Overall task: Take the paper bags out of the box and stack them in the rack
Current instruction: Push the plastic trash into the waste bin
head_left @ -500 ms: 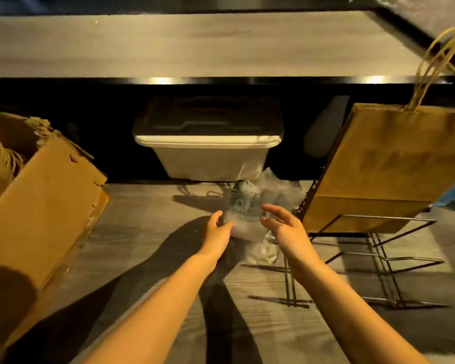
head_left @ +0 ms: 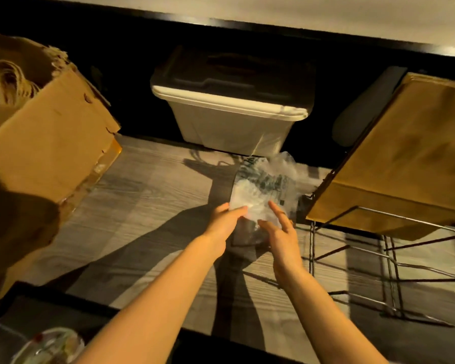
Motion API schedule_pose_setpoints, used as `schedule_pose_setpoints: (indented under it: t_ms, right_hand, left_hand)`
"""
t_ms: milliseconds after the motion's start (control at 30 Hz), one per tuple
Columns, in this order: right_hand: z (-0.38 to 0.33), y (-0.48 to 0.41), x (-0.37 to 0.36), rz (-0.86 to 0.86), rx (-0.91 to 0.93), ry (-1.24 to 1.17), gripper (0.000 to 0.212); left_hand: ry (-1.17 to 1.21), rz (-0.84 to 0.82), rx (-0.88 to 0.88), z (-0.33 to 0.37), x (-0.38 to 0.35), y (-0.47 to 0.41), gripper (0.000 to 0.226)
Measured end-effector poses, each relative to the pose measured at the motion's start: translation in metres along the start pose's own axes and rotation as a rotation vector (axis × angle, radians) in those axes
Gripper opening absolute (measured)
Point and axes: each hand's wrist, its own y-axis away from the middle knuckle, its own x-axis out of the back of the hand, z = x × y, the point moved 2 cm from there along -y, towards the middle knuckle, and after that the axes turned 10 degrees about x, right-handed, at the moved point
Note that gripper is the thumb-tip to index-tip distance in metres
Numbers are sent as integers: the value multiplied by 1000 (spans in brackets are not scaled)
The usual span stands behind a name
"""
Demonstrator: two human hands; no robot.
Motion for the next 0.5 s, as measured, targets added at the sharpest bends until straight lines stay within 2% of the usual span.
schedule_pose_setpoints:
  t_ms: [100, 200, 300, 500]
  right_hand:
    - [-1, 7, 0, -88, 4, -79, 37]
    - [-5, 14, -1, -205, -20, -211, 34]
    - [-2, 31, -6, -327, -76, -210, 34]
    - [14, 85, -32, -507, -246, -315, 41]
  left_hand:
    - [44, -3, -28, -11, 5, 8, 25]
    - [189, -46, -36, -20, 16, 24, 6]
    - [377, -156, -70, -41, 33, 51, 8]
    - [667, -193, -127, -102, 61, 101, 18]
